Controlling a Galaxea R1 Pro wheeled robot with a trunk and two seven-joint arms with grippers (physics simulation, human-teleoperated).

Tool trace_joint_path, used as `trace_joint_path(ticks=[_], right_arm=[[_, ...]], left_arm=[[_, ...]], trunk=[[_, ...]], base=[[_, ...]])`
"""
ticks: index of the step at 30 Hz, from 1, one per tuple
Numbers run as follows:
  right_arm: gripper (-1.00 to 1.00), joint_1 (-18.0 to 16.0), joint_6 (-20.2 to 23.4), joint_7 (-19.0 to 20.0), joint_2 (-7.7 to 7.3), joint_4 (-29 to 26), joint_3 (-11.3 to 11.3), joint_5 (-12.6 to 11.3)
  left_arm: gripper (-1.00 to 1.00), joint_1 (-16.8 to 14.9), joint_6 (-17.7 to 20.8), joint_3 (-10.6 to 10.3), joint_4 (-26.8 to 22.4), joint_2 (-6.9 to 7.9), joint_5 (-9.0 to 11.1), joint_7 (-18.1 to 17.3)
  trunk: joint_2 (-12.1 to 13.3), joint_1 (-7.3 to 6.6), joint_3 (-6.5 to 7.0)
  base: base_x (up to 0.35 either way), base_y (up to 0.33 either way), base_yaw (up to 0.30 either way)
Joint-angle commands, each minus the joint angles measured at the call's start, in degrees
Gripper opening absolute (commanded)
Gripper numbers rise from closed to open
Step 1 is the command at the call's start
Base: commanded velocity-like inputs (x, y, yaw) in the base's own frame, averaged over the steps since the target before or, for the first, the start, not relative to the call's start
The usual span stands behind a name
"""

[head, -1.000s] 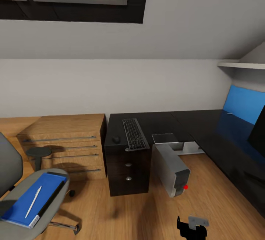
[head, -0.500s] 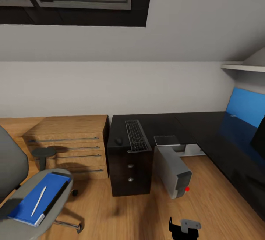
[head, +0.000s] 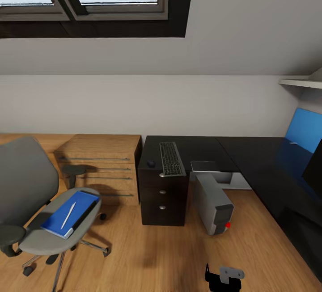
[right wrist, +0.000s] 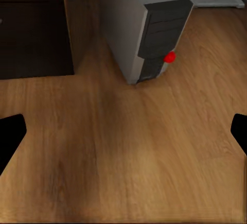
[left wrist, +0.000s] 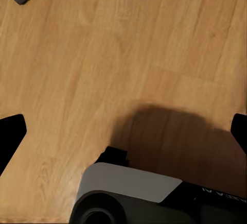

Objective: In the bedroom, organize the workspace by keeping the computer under the desk, ensuring the monitor is on the desk, placing the keyboard on the desk next to the monitor, placing the mouse on the desk next to the keyboard, moving the folder from the swivel chair onto the desk next to the mouse, stacking the notebook on top of the folder with the pen on top of the notebook, and positioning the swivel chair next to the desk.

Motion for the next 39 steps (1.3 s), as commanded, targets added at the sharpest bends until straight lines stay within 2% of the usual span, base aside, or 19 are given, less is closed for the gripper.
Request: trace_joint_path(ticks=[1, 11, 31, 39], right_arm=[[1.00, -0.03, -0.09, -0.31, 0.01, 0.03, 0.31, -0.13], [1.00, -0.03, -0.09, -0.26, 0.01, 0.03, 0.31, -0.13], [1.00, -0.03, -0.09, -0.26, 0.01, 0.05, 0.31, -0.09], [1.00, -0.03, -0.02, -0.25, 0.01, 0.12, 0.31, 0.03]], left_arm=[[1.00, 0.02, 0.31, -0.21, -0.19, 0.04, 0.35, 0.43], [1.00, 0.02, 0.30, -0.25, -0.19, 0.11, 0.34, 0.24], [1.00, 0.02, 0.27, -0.02, -0.19, 0.23, 0.34, 0.17], [1.00, 0.02, -2.04, -0.23, -0.19, 0.13, 0.34, 0.44]], trunk=[[0.38, -0.25, 0.08], [4.39, -2.45, 1.77], [12.41, -6.84, 5.36], [15.62, -8.60, 6.80]], base=[[-0.280, -0.240, 0.140], [-0.300, -0.175, 0.024], [-0.339, -0.012, 0.000], [-0.343, -0.124, 0.000]])
